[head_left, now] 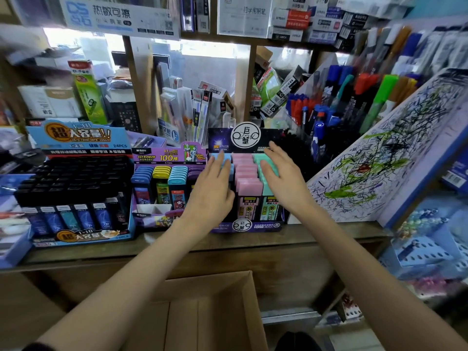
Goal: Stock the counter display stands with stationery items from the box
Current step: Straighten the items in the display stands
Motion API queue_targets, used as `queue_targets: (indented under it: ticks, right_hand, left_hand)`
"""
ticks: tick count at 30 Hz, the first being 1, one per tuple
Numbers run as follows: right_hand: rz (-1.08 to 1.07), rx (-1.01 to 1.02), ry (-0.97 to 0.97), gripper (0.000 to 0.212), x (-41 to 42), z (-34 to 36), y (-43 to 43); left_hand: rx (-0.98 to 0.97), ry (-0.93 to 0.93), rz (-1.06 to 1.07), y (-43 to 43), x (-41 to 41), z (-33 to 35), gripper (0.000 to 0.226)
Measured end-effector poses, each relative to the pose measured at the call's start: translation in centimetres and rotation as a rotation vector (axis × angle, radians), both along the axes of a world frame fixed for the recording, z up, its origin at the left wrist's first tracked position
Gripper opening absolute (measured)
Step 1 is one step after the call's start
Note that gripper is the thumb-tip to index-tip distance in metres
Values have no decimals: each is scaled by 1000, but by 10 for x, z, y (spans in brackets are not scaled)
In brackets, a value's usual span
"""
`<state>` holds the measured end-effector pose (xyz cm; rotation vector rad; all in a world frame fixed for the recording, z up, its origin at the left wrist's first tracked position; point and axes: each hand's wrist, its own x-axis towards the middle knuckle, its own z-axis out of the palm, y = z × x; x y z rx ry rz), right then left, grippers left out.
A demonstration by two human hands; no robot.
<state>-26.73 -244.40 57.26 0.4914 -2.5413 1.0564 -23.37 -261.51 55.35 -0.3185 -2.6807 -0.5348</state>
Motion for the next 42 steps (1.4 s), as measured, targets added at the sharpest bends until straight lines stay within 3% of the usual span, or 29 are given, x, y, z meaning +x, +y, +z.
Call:
queue_targets:
  ticks: [2, 5, 10, 16, 19, 23, 31, 34, 37, 39, 42]
  right_hand:
    - [65, 129, -21, 46, -4, 3, -1]
    - [92, 301, -14, 44, -6, -1, -2]
    - [112, 405, -27, 45, -10, 4, 0]
    - [131, 432, -49, 46, -9, 7, 0]
    - [152, 333, -120, 47, -10, 6, 7]
    - [-26, -29, -237, 54, -10, -1, 7]
    - [12, -386, -430, 57, -14, -6, 8]
    - [-1, -537, -456, 57, -17, 0, 3]
    - [-5, -574, -422, 54, -16, -3, -2]
    - [-18, -632, -360, 50, -11, -10, -1]
    - [-20, -661, -317, 48, -3, -20, -3]
  left_hand:
    - [-147, -2, 15, -4, -2, -1, 63]
    - [-215, 26, 70, -6, -3, -1, 60]
    - [-165, 54, 83, -1, -8, 10, 43]
    - [-226, 45, 82, -1, -6, 6, 51]
    - [-240, 20, 77, -1, -5, 7, 55]
    - [-224, 1, 82, -1, -4, 6, 57]
    - [-180, 15, 100, 2, -5, 0, 58]
    - [-50, 73, 73, 3, 1, -1, 53]
    - [363, 193, 58, 11, 18, -8, 40]
    - [668, 86, 69, 23, 28, -12, 36]
    - [864, -131, 60, 38, 27, -16, 45]
